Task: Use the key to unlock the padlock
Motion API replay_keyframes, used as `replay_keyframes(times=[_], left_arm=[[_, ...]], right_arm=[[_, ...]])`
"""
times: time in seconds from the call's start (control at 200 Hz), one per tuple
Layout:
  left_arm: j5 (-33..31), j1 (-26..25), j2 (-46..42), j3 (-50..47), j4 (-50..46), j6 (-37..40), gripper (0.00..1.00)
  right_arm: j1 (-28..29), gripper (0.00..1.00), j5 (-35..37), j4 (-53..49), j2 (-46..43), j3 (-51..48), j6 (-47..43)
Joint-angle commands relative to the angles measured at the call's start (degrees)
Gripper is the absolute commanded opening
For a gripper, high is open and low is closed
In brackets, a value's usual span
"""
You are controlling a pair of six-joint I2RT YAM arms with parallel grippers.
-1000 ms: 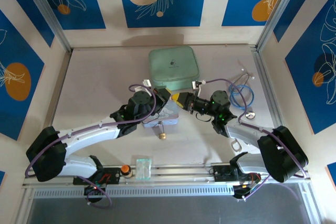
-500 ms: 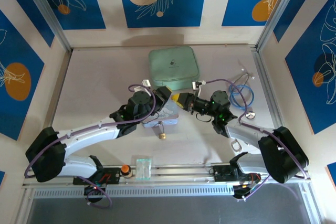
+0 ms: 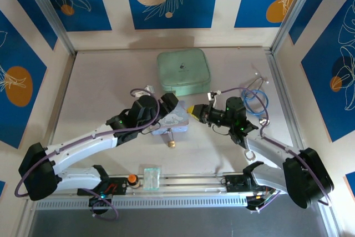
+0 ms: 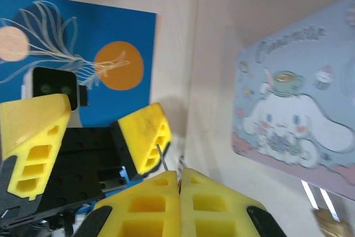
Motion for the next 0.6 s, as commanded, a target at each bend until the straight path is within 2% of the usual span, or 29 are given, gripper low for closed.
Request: replay_keyframes(times=[0.0,0.08,0.14,0.225,0.345,0.42,0.595], left_arm=[[1.6,-1.5,1.5,2.3,-12.6,6.2,0.75],[1.0,-3.4,3.4,3.5,-19.2,7.6,0.75],[0.6,-4.8,3.7,1.2,-18.7,6.6,0.73],[-1.2,-7.1,3.4,-2.7,-15.8,4.8,0.70],[-3.4,-9.7,5.0,-6.0,-9.7,4.6,0.61],[-1.8,-9.9,8.0,-7.4,-5.2,5.1,0.60],[-3.9,-10.0,11.7,-12.3,2.8,3.4,0.58]], right_arm=[[-1.0,0.00,-1.7,-16.4,-2.7,1.3,-8.2],[-1.3,0.00,-1.7,-23.1,-4.1,2.0,-11.8],[-1.4,0.00,-1.9,-26.3,-4.8,2.1,-13.9],[-1.4,0.00,-1.8,-29.3,-5.2,2.3,-16.2],[-1.3,0.00,-2.3,-31.3,-4.7,2.8,-18.4],[-1.2,0.00,-2.4,-31.7,-4.1,3.0,-18.8],[-0.8,0.00,-2.6,-31.9,-3.3,2.9,-19.0]])
